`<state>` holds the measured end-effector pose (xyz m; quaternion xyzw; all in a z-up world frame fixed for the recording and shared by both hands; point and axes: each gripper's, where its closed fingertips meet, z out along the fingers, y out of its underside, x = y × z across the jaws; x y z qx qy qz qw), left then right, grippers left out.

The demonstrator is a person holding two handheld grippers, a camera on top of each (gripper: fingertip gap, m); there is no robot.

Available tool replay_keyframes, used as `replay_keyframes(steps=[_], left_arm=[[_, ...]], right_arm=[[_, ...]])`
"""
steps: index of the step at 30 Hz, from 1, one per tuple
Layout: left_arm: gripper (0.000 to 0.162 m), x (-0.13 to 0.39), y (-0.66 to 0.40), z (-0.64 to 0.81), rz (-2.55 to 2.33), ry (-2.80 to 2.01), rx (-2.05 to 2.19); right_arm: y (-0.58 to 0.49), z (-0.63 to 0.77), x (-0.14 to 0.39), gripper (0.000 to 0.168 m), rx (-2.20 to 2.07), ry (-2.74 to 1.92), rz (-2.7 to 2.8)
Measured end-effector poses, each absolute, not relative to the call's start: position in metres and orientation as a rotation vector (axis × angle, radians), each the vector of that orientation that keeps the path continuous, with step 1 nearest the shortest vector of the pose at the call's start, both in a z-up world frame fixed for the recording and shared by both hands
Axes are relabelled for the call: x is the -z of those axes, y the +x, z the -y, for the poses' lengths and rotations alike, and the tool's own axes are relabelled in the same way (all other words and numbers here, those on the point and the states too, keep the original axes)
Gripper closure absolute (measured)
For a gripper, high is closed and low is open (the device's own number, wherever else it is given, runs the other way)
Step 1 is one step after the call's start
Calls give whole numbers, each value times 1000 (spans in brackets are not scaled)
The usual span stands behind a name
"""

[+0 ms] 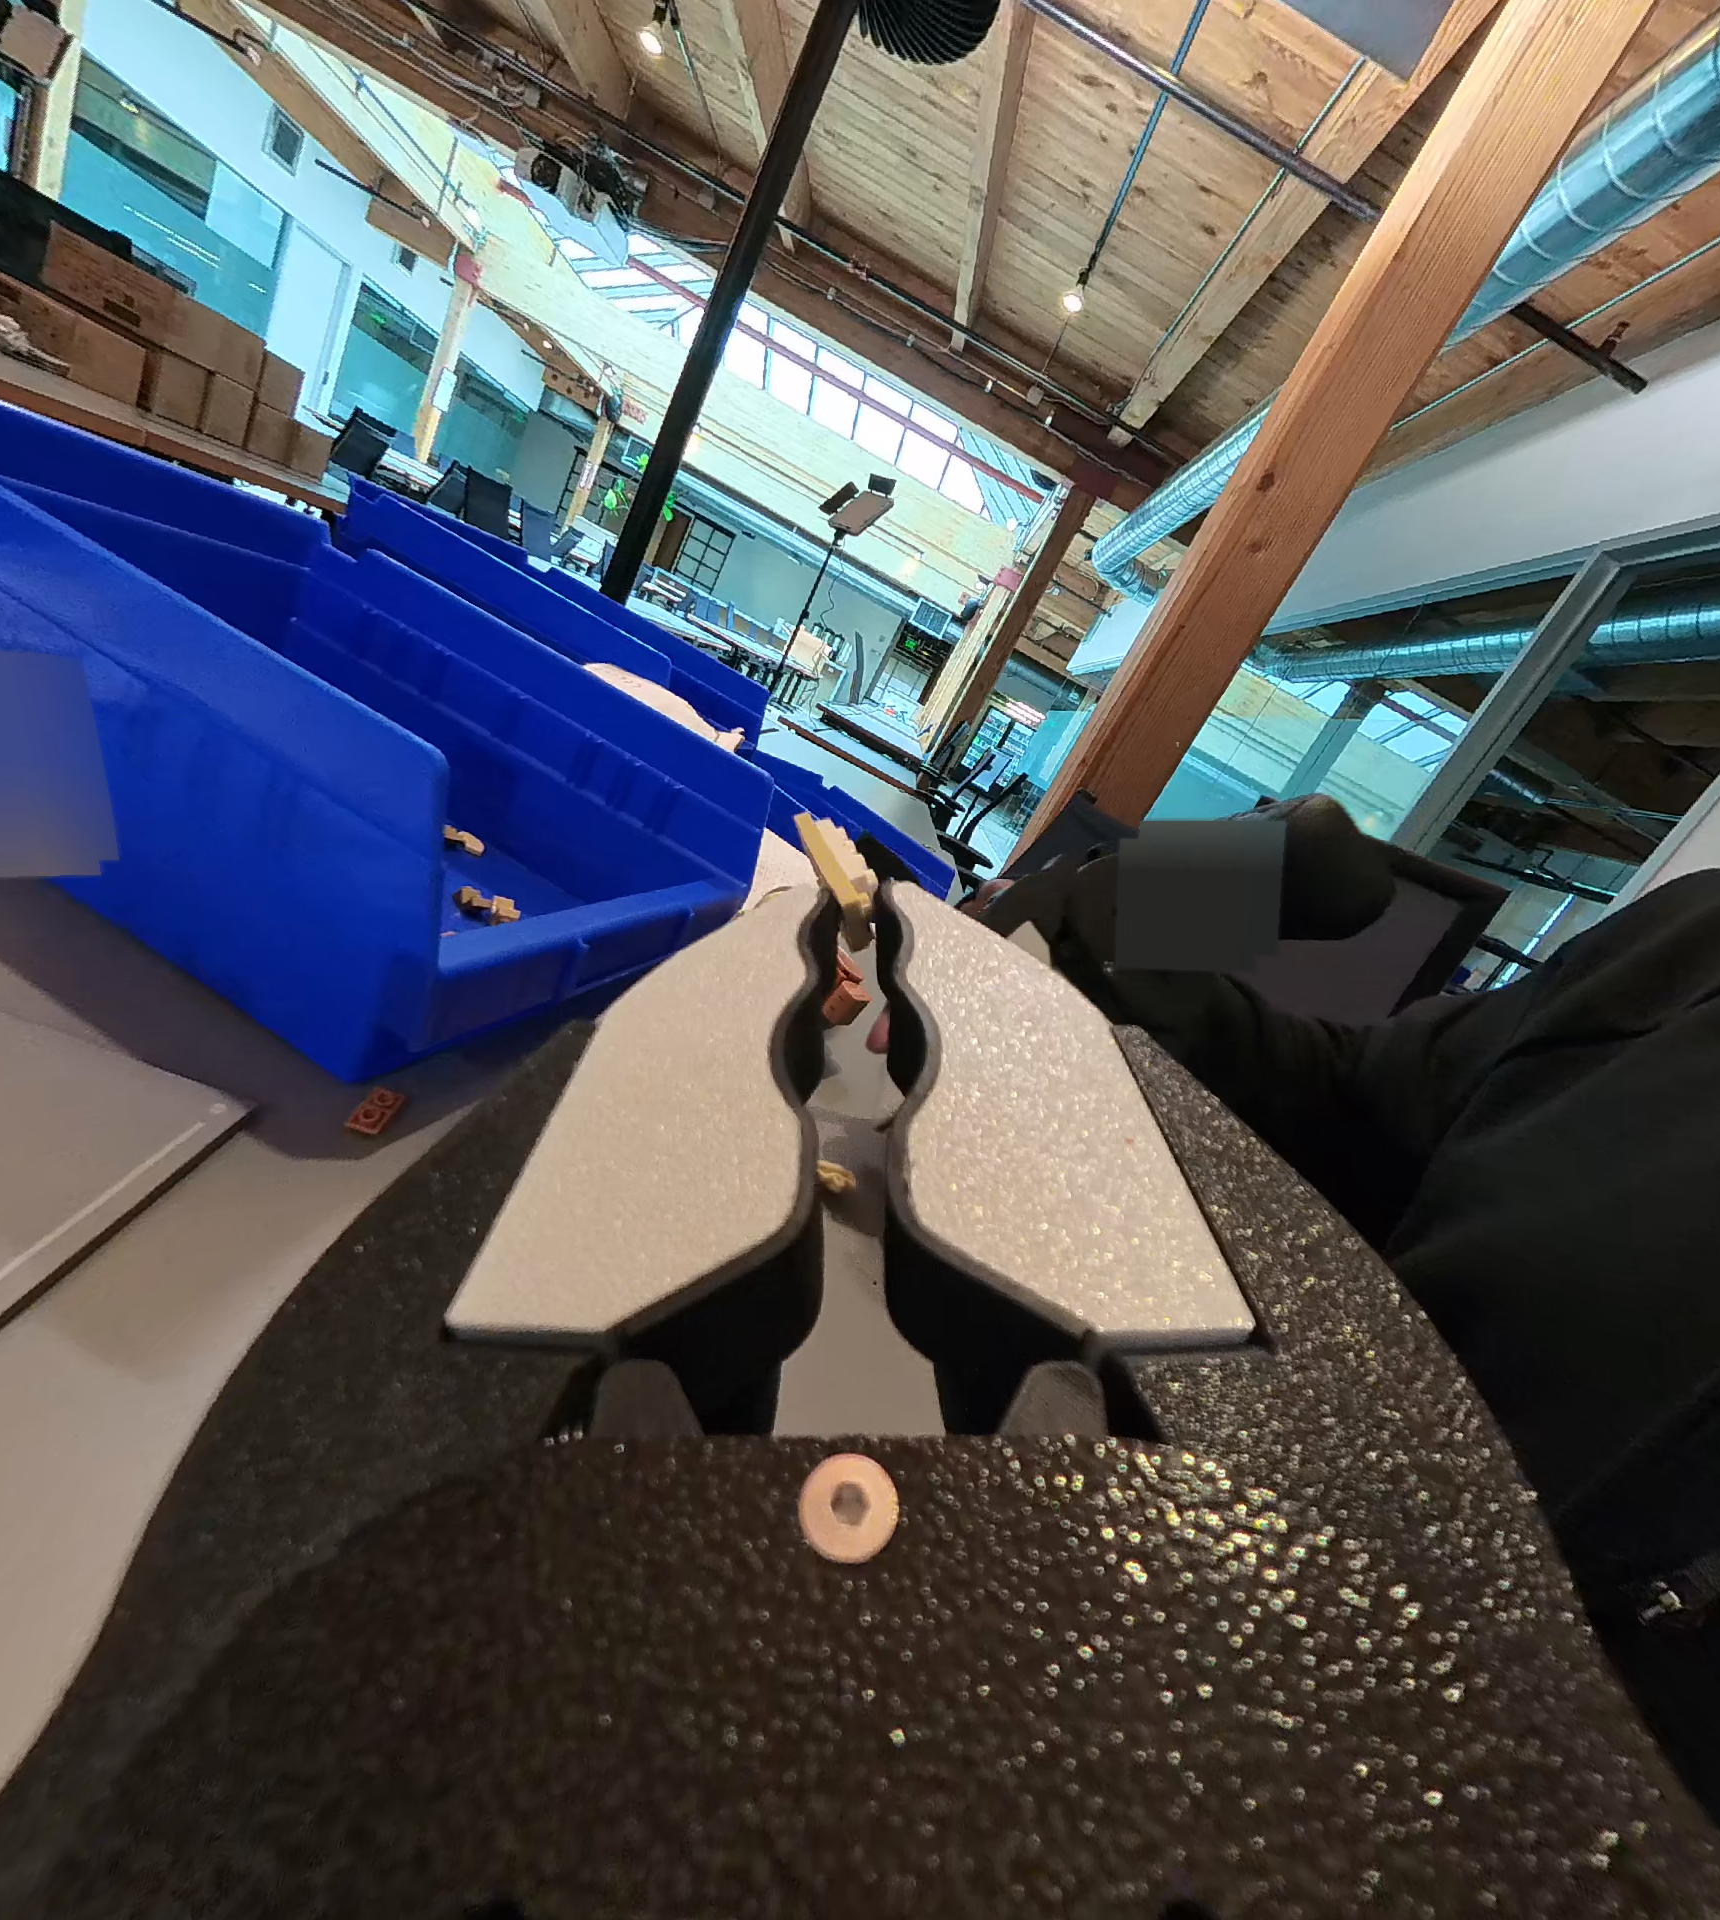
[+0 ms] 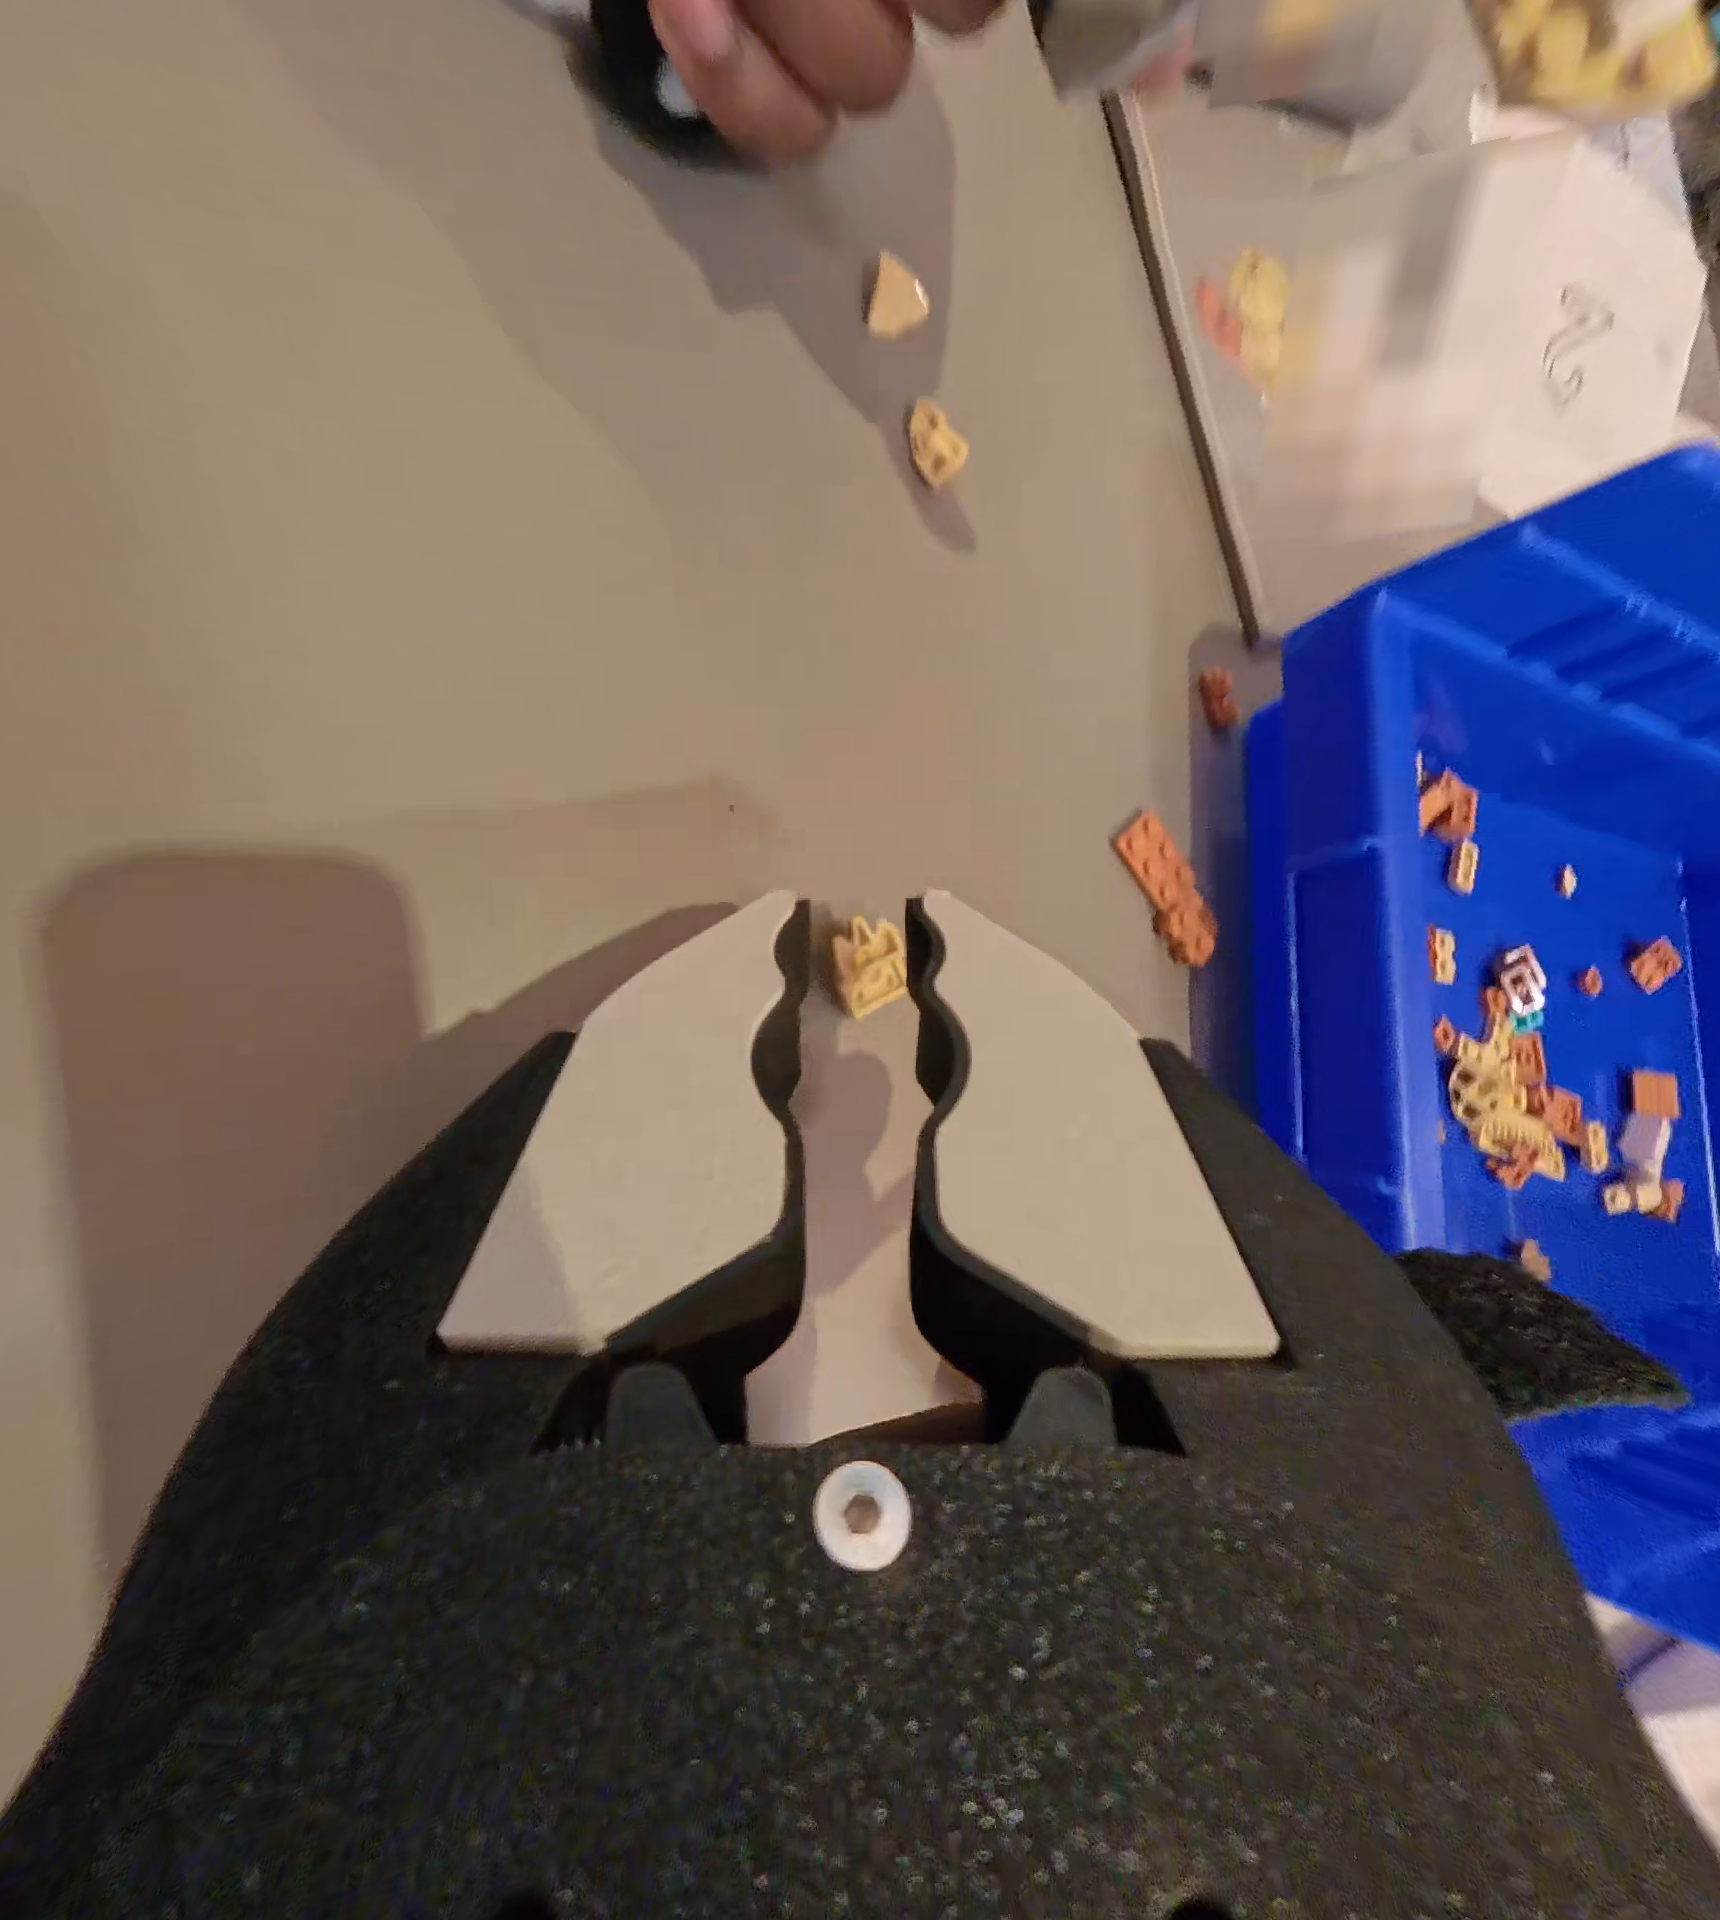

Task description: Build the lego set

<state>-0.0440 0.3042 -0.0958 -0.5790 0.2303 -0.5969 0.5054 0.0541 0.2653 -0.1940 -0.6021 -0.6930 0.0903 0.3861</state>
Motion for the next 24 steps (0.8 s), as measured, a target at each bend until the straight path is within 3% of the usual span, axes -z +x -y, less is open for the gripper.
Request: replay_keyframes(steps=[10,18,24], left_arm=[[156,96,-43,-304,-561,-1400,1442],[156,96,-44,-304,-555,-1401,1452],[156,95,-44,-304,-546,-1402,1464]], right_arm=[[68,-284,217,139,-242,-1700,1756],[57,-291,216,152,-329,-1800,1708],[18,-279,161,151,-1103,-1921,1219]])
